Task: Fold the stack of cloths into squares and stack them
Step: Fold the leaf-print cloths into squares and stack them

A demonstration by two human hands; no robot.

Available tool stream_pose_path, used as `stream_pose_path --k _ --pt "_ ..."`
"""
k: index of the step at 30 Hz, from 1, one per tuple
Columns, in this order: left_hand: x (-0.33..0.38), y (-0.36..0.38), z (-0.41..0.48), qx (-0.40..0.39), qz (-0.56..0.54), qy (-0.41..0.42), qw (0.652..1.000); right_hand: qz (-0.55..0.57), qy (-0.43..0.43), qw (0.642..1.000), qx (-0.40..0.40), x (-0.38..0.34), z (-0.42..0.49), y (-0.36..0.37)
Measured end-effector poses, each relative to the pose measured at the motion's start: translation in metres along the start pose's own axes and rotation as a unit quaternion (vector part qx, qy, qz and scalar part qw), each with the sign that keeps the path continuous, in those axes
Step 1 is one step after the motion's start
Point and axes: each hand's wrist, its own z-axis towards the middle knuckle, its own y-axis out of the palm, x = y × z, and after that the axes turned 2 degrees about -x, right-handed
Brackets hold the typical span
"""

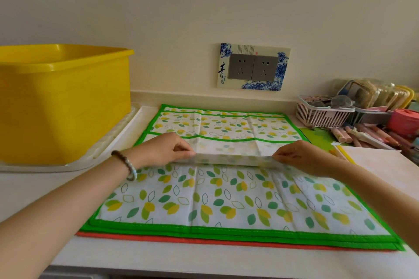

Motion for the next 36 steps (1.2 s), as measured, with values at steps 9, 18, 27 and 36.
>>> stream_pose_path --k 9,18,27,36 --pt "0.02 -0.053 0.0 0.006 -0.001 -0.004 1.0 0.06 0.007 0.996 -0.061 -0.014 0.002 -0.061" --pt "0.033 -0.019 0.018 0.183 0.113 0.114 0.97 -0.033 -0.019 0.991 0.127 -0.008 0.056 -0.052" --pt "0.016 0.021 0.051 0.005 0.163 0.002 0.987 -0.004 0.045 0.98 0.194 0.024 0.107 -0.006" --pt "-0.013 0.042 0.082 -0.023 0.142 -0.02 0.989 0.024 0.01 0.982 0.187 -0.017 0.125 0.025"
